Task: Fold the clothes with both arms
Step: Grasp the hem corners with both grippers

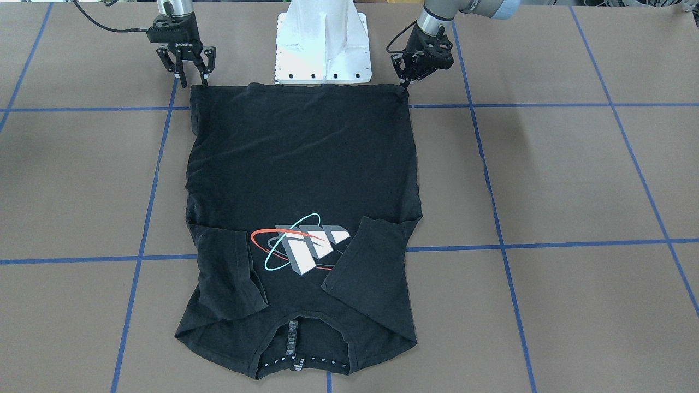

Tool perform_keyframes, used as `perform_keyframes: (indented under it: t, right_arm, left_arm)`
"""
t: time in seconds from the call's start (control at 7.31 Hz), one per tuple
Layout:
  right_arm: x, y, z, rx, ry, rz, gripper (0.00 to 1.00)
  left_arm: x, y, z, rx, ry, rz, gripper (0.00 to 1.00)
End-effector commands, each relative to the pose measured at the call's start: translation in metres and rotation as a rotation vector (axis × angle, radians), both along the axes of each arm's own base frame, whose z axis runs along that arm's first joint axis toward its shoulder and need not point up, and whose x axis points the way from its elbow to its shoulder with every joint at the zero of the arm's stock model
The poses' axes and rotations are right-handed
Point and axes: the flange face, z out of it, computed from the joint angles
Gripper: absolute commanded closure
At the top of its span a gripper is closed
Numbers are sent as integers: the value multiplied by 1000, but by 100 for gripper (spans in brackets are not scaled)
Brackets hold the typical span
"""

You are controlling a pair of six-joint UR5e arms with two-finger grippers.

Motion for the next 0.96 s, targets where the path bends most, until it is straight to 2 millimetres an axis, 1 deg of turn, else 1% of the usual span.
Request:
perform_keyframes:
  t: [0.0, 0.14, 0.41, 0.55, 0.68, 0.82]
  right_arm:
    - [-6, 2, -2, -4, -7, -3, 53]
    - [-6, 1, 0, -1, -2, -2, 57]
    - [-3, -8, -3, 13, 7, -6, 71]
    - [-1, -12, -5, 19, 10, -7, 75]
    - [0, -14, -6, 20, 9, -6, 92]
    - [0, -14, -6, 20, 9, -6, 100]
  left_arm:
    - [0, -1, 0, 0, 0, -3, 100]
    - [0, -1, 0, 0, 0, -1, 100]
    - [0, -1, 0, 0, 0, -1, 100]
    - [0, -1, 0, 0, 0, -1, 100]
    - [0, -1, 0, 0, 0, -3, 100]
    - [-1, -2, 0, 0, 0, -4, 100]
